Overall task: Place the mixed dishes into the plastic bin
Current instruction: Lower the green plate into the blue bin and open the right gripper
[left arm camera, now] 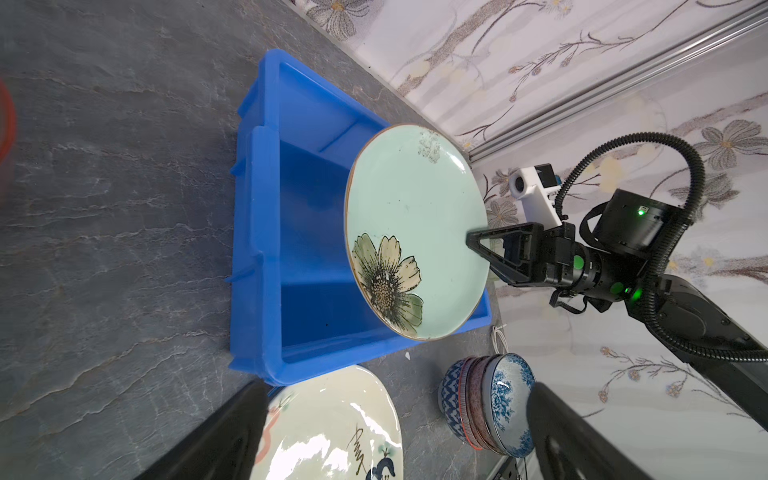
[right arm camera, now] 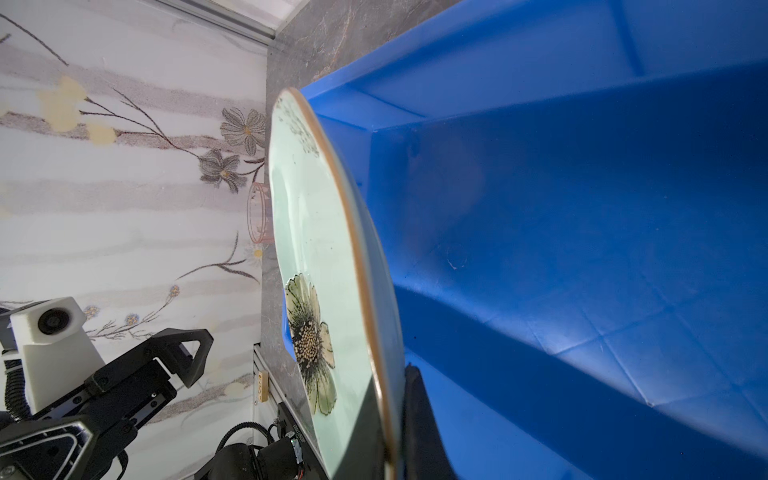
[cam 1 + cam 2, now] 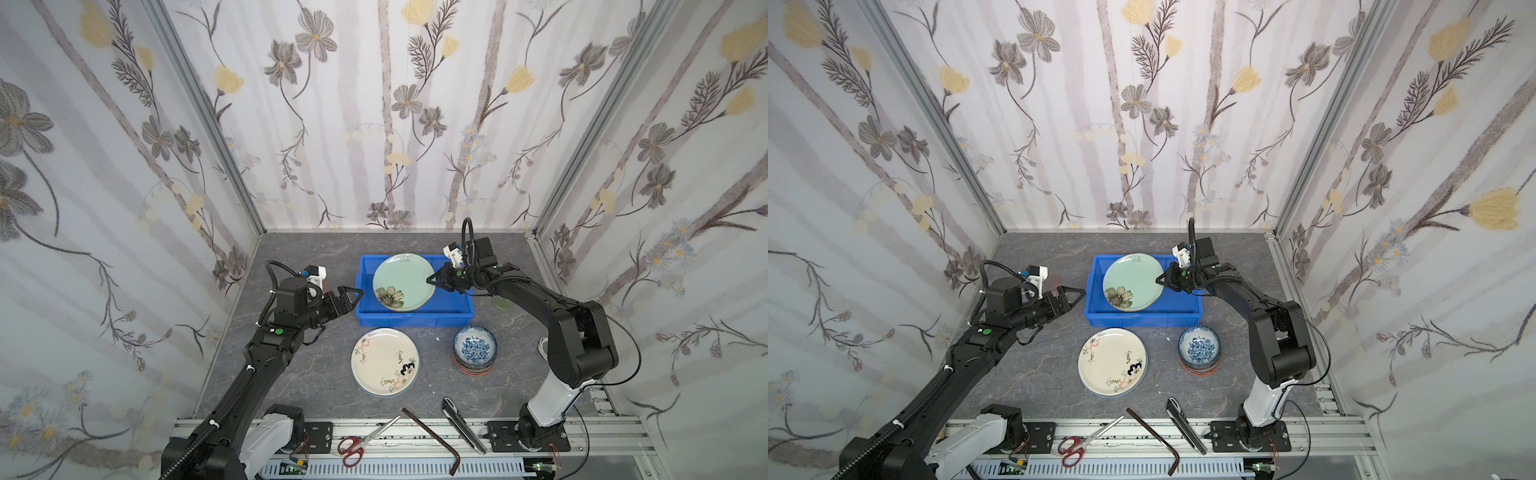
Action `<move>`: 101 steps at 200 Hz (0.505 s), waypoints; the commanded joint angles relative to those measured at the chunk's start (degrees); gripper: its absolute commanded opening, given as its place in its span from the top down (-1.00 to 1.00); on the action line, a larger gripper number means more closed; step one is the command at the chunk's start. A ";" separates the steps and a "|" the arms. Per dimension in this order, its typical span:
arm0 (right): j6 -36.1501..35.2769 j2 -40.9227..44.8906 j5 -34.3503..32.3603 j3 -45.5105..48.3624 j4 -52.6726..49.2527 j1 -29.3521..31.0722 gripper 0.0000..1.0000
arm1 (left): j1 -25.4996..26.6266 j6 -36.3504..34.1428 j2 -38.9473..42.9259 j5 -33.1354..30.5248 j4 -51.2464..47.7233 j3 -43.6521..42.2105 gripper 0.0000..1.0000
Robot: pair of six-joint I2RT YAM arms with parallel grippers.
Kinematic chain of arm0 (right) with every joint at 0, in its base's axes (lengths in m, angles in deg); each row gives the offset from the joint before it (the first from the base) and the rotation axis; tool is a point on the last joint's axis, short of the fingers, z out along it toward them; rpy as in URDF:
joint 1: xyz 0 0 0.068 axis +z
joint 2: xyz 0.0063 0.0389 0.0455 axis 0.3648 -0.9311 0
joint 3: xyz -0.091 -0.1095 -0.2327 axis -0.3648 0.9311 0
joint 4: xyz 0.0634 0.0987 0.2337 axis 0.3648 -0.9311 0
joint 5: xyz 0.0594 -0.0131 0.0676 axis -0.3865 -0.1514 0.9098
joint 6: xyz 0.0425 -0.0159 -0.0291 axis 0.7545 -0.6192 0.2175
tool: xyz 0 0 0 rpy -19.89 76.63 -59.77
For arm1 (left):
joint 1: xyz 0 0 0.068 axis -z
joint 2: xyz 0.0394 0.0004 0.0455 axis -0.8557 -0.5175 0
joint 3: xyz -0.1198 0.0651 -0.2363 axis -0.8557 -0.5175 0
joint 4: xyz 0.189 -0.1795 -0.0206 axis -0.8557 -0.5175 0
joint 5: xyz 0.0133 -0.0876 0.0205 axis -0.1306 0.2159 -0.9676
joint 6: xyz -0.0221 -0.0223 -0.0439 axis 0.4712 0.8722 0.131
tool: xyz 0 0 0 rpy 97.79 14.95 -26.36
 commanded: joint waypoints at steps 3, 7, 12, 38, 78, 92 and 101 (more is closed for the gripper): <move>0.32 -1.91 3.97 -1.49 3.82 0.02 1.00 | -0.15 -0.68 -0.15 -0.68 -0.26 -0.42 -1.00; 0.33 -2.28 3.91 -1.49 3.85 0.02 1.00 | -0.15 -0.70 -0.24 -0.77 -0.26 -0.42 -1.00; 0.25 -2.73 3.85 -1.52 3.88 -0.06 1.00 | -0.15 -0.70 -0.29 -0.77 -0.26 -0.49 -1.00; 0.04 -4.52 3.48 -1.37 3.84 -0.11 1.00 | -0.15 -0.96 -0.60 -0.77 -0.26 -0.52 -1.00; -0.28 -6.36 2.88 -1.27 3.90 -0.44 1.00 | -0.16 -1.05 -0.85 -0.69 -0.28 -1.03 -1.00; -0.32 -6.85 2.87 -1.29 4.01 -0.52 1.00 | -0.15 -0.97 -0.78 -0.60 -0.26 -1.21 -1.00; -0.35 -7.12 2.85 -1.26 3.99 -0.50 1.00 | -0.15 -0.95 -0.69 -0.60 -0.26 -1.30 -1.00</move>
